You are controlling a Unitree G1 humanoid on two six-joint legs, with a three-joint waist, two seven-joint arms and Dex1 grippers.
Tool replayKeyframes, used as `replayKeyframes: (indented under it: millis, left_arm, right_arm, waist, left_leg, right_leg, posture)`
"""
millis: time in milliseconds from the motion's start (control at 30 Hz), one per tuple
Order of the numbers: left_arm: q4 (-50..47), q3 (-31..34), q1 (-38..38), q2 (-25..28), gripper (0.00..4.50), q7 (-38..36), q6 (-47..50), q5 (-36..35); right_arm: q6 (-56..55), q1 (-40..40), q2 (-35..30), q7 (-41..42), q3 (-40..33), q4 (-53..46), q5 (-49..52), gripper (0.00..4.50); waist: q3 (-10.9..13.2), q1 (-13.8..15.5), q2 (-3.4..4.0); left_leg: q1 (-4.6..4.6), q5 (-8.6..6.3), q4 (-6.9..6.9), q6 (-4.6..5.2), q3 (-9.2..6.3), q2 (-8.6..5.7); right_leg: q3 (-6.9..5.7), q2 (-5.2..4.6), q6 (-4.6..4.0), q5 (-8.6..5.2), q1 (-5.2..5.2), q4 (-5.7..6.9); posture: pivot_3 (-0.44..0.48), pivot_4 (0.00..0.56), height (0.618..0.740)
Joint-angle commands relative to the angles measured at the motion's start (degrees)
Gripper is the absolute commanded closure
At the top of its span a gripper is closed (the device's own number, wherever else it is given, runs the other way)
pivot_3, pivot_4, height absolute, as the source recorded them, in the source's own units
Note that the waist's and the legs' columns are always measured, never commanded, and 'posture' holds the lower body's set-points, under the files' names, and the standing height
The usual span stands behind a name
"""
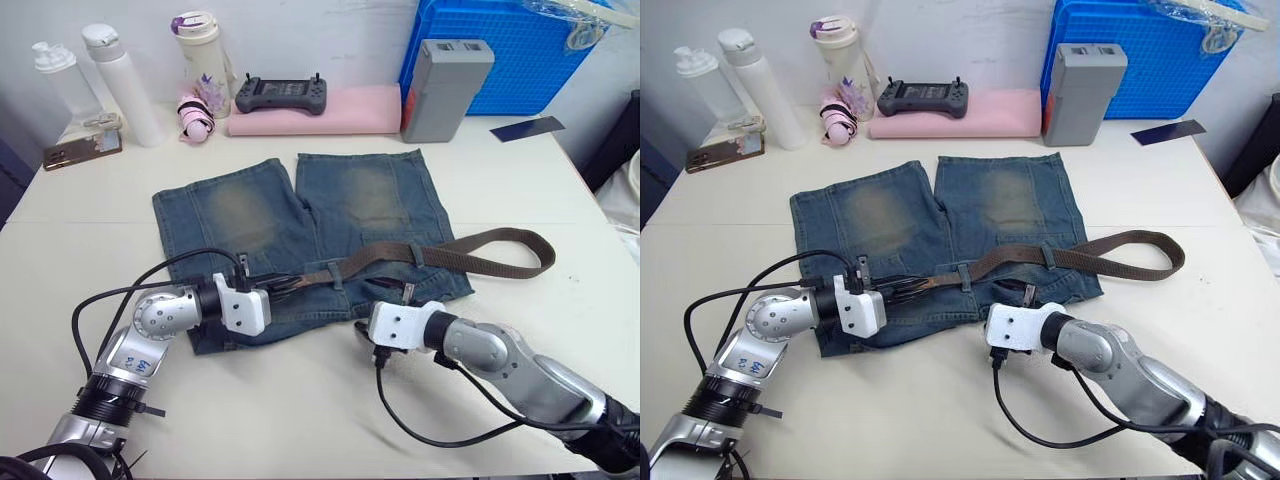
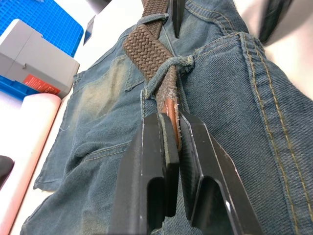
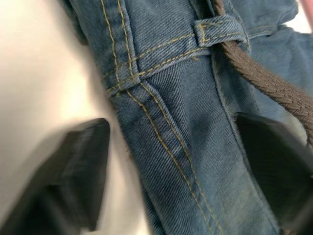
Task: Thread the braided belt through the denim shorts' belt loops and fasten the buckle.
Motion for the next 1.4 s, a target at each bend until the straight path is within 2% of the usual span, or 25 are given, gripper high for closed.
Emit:
replayKeyframes:
  millis: [33,100,233,367,533,800,933,1000,1033,1133,1200,1267,1333,1400]
  left_arm:
    - [-2.6,1.6,0.6,0.4,4.5,0.5,0.1,-1.3]
    - [-2.7,1.6,0.7,0.4,4.5,0.5,0.2,-1.2]
    - [-2.7,1.3,0.6,0.3,4.5,0.5,-0.5,-0.5]
    - [-2.4,0.9,0.6,0.7,4.5,0.3,-2.2,0.7]
    - [-2.2,0.7,0.9,0.9,4.5,0.1,-3.5,0.9]
    - [-2.5,0.7,0.8,0.3,4.5,1.0,-5.9,1.2]
    - [-1.8,1.5,1.7,0.1,4.5,3.2,-8.7,2.8]
    - [-1.3,1.8,2.4,0.4,4.5,4.4,-10.6,3.9]
    - [-1.1,2.0,2.8,0.6,4.5,4.8,-11.6,4.3]
    - [-0.6,2.6,3.5,1.0,4.5,6.4,-13.9,5.4]
    - [-0.1,3.0,3.5,1.2,4.5,7.4,-15.3,6.5]
    - [0.4,3.3,3.2,1.4,4.5,8.4,-16.1,7.3]
    - [0.7,3.5,2.8,1.3,4.5,9.4,-16.6,8.1]
    - [0.8,3.7,2.4,1.3,4.5,10.4,-17.0,8.7]
  right_arm:
    - [2.0,2.1,2.5,0.6,-2.8,3.1,-2.7,2.06]
    - [4.8,3.1,4.1,0.9,-4.9,3.9,-1.2,2.98]
    - [11.0,4.7,6.0,0.8,-11.4,6.7,0.7,4.47]
    - [16.6,7.5,5.5,0.6,-20.3,9.5,1.3,4.47]
    - [18.0,10.7,3.8,1.4,-26.5,11.5,0.4,4.47]
    - [17.1,12.0,4.6,3.6,-30.9,10.1,2.4,4.47]
    - [18.8,12.7,5.0,8.5,-36.6,6.6,8.5,2.99]
    - [20.7,12.6,4.5,12.0,-39.8,4.4,12.5,1.86]
    - [22.1,12.3,4.1,14.3,-41.9,2.8,15.3,1.59]
    - [27.9,10.8,3.1,19.6,-47.0,-1.4,23.8,0.07]
    - [37.4,7.3,3.6,23.2,-51.0,-5.1,35.4,0.07]
    - [48.1,3.0,6.3,23.0,-53.9,-7.0,46.5,0.07]
    - [57.6,-0.2,10.3,21.2,-55.8,-7.3,55.8,0.07]
    - [65.1,-3.0,17.8,16.7,-57.3,-6.4,62.8,0.07]
  waist:
    - [0.0,0.0,0.0]
    - [0.0,0.0,0.0]
    - [0.0,0.2,0.0]
    - [0.0,1.3,-0.01]
    - [0.0,1.9,-0.02]
    - [0.0,1.9,-0.03]
    - [0.0,1.7,-0.03]
    - [0.0,1.5,-0.03]
    - [0.0,1.4,-0.02]
    - [0.0,1.2,0.0]
    - [0.0,1.0,0.02]
    - [0.0,0.8,0.03]
    - [0.0,0.6,0.02]
    - [0.0,0.7,0.01]
  left_leg:
    - [0.01,0.0,0.01,0.0,-0.01,0.0]
    - [0.02,0.0,0.05,0.0,-0.02,0.0]
    - [0.1,0.0,0.06,0.0,-0.03,-0.01]
    - [0.14,-0.03,0.08,0.05,-0.16,-0.06]
    - [0.2,-0.14,0.08,0.2,-0.32,-0.19]
    - [0.2,-0.19,0.07,0.36,-0.39,-0.51]
    - [0.19,-0.19,0.07,0.37,-0.41,-0.52]
    - [0.2,-0.19,0.05,0.37,-0.4,-0.51]
    - [0.19,-0.19,0.05,0.37,-0.39,-0.51]
    - [0.2,-0.19,0.01,0.37,-0.31,-0.46]
    - [0.22,-0.18,0.02,0.35,-0.27,-0.41]
    - [0.23,-0.16,0.02,0.33,-0.25,-0.39]
    - [0.26,-0.15,0.02,0.3,-0.28,-0.33]
    - [0.25,-0.15,0.03,0.3,-0.31,-0.31]
  right_leg:
    - [0.0,0.0,0.0,0.0,0.02,0.0]
    - [0.0,0.0,0.0,0.0,0.04,0.0]
    - [0.0,-0.01,0.01,0.0,0.15,0.04]
    - [-0.14,-0.07,0.07,0.04,0.38,-0.01]
    - [-0.26,-0.2,0.09,0.05,0.57,-0.11]
    - [-0.39,-0.47,0.24,0.13,0.63,-0.11]
    - [-0.42,-0.47,0.26,0.14,0.64,-0.12]
    - [-0.41,-0.46,0.27,0.14,0.64,-0.14]
    - [-0.41,-0.45,0.27,0.14,0.63,-0.15]
    - [-0.39,-0.43,0.28,0.14,0.59,-0.17]
    - [-0.38,-0.4,0.28,0.14,0.58,-0.17]
    - [-0.35,-0.41,0.29,0.15,0.58,-0.15]
    - [-0.36,-0.38,0.29,0.15,0.61,-0.16]
    - [-0.37,-0.37,0.29,0.15,0.62,-0.15]
  posture:
    - [0.0,0.15,0.739]
    - [0.0,0.15,0.739]
    - [0.0,0.15,0.739]
    - [0.0,0.15,0.739]
    - [0.0,0.15,0.739]
    - [0.0,0.15,0.739]
    - [0.0,0.15,0.739]
    - [0.0,0.15,0.739]
    - [0.0,0.15,0.739]
    - [0.0,0.15,0.739]
    - [0.0,0.15,0.739]
    - [0.0,0.15,0.739]
    - [0.0,0.15,0.739]
    - [0.0,0.15,0.739]
